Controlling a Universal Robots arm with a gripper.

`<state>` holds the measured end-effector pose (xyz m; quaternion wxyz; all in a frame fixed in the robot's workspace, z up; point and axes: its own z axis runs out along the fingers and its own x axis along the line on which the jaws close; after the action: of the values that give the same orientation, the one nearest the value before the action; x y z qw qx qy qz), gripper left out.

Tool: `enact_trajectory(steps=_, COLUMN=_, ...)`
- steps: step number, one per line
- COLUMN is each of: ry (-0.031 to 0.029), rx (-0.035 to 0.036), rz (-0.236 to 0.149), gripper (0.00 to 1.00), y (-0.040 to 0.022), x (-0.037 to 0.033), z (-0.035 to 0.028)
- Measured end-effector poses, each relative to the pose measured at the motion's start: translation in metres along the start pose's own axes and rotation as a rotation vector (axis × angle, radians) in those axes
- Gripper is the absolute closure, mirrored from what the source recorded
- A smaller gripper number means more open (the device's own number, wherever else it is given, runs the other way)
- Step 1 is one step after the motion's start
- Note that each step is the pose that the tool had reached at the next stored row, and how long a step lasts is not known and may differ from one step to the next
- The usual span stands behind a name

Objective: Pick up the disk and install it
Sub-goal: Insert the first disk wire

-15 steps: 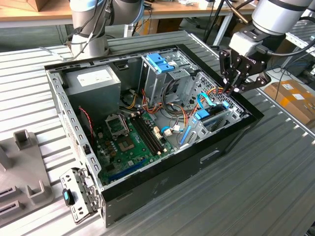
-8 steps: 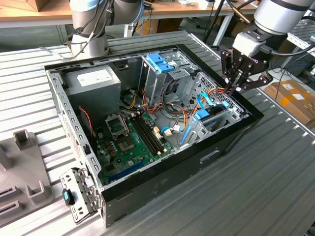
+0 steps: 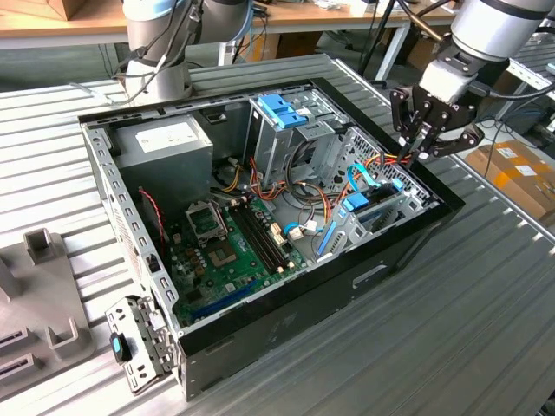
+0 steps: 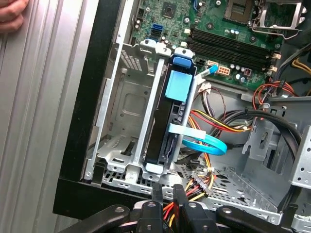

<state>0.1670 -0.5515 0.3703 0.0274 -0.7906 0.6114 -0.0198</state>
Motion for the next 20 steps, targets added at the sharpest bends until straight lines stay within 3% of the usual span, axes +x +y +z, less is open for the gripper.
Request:
enact_trajectory(steps=7, ry=-0.0011, rx=0.0, rz=-0.013, gripper=0.76, y=-0.003, x=0.0007, z=-0.0075)
enact_trajectory(steps=9, ry=-0.0017, rx=0.0, rz=-0.024, gripper=0.76, y=-0.0073, x=0.0018, z=-0.0073)
enact_trajectory(steps=11, ry=-0.0039, rx=-0.0001, rz=-0.058, gripper=0.76, y=-0.0121, x=0.003, z=-0.0069)
enact_trajectory(steps=15, ry=-0.0104, rx=-0.0003, rz=-0.152, gripper=0.76, y=-0.0142, x=0.0036, z=-0.0051)
enact_trajectory(steps=18, ry=-0.0127, rx=-0.0004, rz=-0.19, gripper=0.76, y=-0.0158, x=0.004, z=-0.0048)
enact_trajectory(steps=20, ry=-0.013, rx=-0.0005, rz=-0.191, gripper=0.76, y=-0.0159, x=0.004, z=-0.0047)
